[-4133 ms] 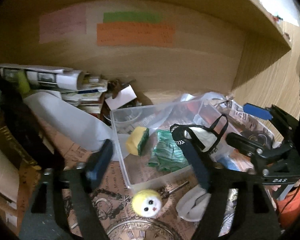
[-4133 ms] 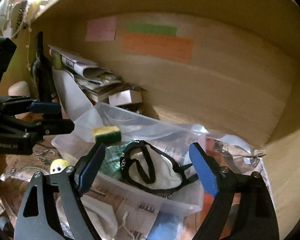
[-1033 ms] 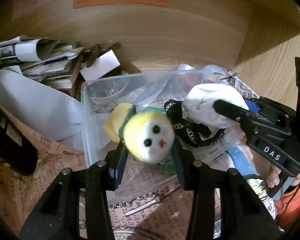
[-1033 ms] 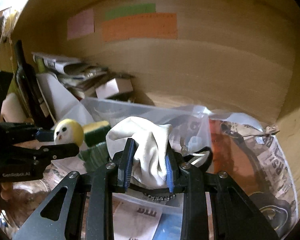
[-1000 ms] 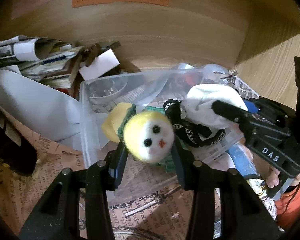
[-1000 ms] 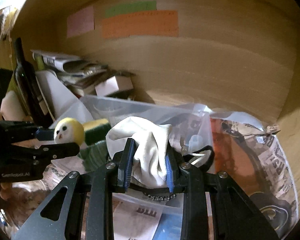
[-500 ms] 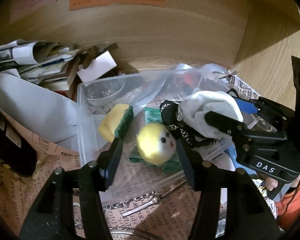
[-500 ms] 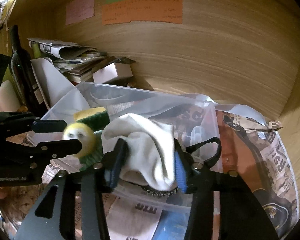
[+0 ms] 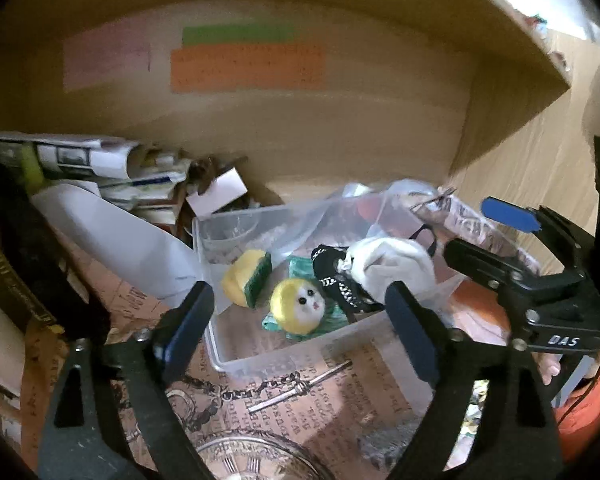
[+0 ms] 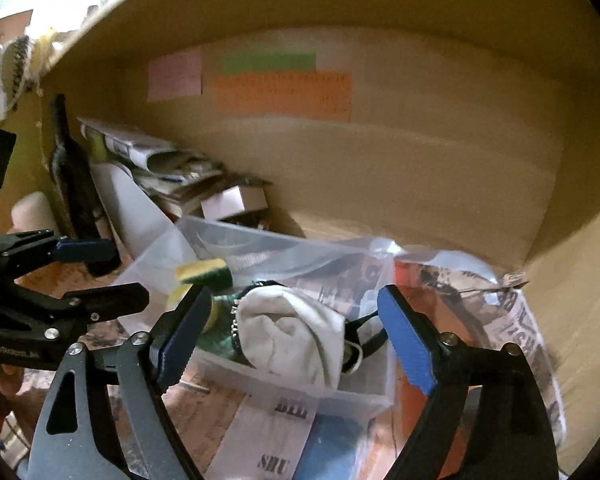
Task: Organize soft objects
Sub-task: 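Place the plush ball into the box with the left tool while the right drops the sock, then grasp the silver mesh pouch with the left tool while the right grasps the floral cloth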
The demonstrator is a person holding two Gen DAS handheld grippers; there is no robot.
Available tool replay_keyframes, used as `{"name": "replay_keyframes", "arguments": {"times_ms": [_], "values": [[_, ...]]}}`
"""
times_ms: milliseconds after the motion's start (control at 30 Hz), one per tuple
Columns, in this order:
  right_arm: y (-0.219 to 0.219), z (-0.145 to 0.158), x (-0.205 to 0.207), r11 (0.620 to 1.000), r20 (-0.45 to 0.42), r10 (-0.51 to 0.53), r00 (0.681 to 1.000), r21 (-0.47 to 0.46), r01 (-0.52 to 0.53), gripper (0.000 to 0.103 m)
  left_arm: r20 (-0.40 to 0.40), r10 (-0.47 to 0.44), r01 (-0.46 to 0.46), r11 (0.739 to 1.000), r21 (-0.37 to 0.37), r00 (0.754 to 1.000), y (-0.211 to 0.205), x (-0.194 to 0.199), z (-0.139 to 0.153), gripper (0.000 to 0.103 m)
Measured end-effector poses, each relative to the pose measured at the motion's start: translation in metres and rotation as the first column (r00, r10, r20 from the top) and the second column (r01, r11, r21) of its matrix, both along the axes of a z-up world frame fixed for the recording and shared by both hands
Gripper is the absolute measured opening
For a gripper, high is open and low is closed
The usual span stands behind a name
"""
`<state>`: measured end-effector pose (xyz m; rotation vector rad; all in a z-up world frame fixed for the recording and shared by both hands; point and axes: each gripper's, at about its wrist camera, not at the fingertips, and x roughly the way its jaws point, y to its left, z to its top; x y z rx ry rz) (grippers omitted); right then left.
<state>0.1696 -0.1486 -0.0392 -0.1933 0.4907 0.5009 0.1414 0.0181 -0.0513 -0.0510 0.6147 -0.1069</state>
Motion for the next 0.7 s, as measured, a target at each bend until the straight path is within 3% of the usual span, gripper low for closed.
{"name": "replay_keyframes", "arguments": {"times_ms": [200,300,700], "values": [[-0.016,0.008,-0.035,1.000,0.067,-0.012,0.998,-0.007,0.012,0.098,0.014,-0.001,0.001,1.000,0.009,1.000,-0.007,-0.023,0.000,0.091],[-0.023,0.003,-0.049,1.000,0.064,-0.012,0.998,-0.011,0.013,0.099,0.011,-0.003,0.003,1.000,0.012,1.000,-0.011,-0.032,-0.007,0.098],[-0.040,-0.051,-0.076,0.999,-0.115,-0.050,0.992,0.017,0.052,0.099,-0.135,-0.041,0.039,0.999,-0.011,0.990,-0.034,-0.054,-0.057,0.098]]}}
